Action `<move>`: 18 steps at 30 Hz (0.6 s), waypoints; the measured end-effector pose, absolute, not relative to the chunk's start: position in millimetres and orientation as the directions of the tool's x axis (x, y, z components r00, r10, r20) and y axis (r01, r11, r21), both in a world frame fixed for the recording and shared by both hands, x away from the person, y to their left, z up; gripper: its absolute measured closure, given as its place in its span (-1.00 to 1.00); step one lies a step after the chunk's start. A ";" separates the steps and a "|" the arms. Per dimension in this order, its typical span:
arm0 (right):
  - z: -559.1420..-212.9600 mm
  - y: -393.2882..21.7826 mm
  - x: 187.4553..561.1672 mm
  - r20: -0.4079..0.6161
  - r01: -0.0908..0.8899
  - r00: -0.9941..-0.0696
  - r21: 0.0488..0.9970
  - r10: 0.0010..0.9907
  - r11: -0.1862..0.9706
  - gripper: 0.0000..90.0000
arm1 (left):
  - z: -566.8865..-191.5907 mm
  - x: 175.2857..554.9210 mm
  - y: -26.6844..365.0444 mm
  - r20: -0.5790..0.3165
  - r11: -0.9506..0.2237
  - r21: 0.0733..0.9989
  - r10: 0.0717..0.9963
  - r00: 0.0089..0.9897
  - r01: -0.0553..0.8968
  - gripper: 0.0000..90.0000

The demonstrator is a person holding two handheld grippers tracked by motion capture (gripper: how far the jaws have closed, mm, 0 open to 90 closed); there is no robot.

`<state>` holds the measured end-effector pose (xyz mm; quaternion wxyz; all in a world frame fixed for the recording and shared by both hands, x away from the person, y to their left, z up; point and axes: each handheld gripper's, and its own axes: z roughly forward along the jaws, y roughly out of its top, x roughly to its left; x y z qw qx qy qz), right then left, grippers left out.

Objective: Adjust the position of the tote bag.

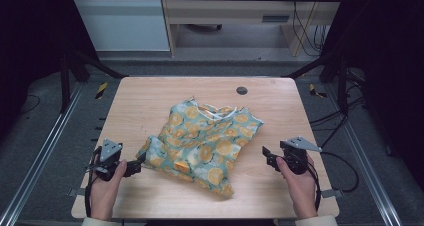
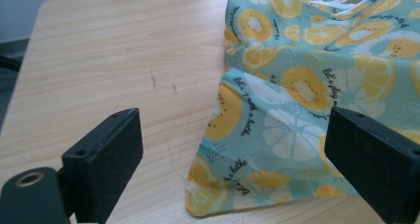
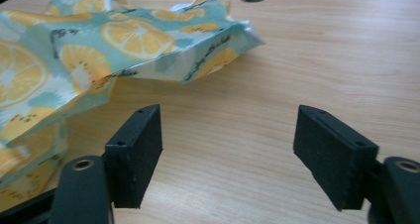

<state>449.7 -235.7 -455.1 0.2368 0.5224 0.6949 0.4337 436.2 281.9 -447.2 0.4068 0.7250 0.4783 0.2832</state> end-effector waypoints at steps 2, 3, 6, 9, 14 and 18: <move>-455.1 -236.1 449.3 0.138 0.527 -0.350 0.847 0.927 0.073 -0.37 | -443.0 435.6 281.2 0.049 -0.235 0.861 0.921 0.387 0.451 -0.83; -455.3 -236.9 449.0 0.148 0.526 -0.353 0.848 0.924 0.065 -0.37 | -441.1 434.9 281.6 0.056 -0.239 0.863 0.921 0.386 0.446 -0.83; -453.9 -237.5 448.3 0.173 0.520 -0.367 0.853 0.914 0.047 -0.48 | -438.4 434.8 284.0 0.035 -0.212 0.877 0.923 0.383 0.431 -0.83; -454.0 -233.1 450.8 0.167 0.552 -0.385 0.830 0.908 0.081 -0.64 | -439.3 438.7 284.0 0.004 -0.192 0.872 0.922 0.387 0.451 -0.80; -434.2 -227.0 456.5 0.185 0.544 -0.401 0.836 0.897 0.071 -0.68 | -447.9 442.0 282.6 -0.017 -0.185 0.862 0.920 0.391 0.473 -0.80; -410.4 -222.8 469.4 0.123 0.555 -0.414 0.820 0.902 0.143 -0.68 | -447.6 444.5 280.5 0.027 -0.224 0.854 0.920 0.390 0.470 -0.80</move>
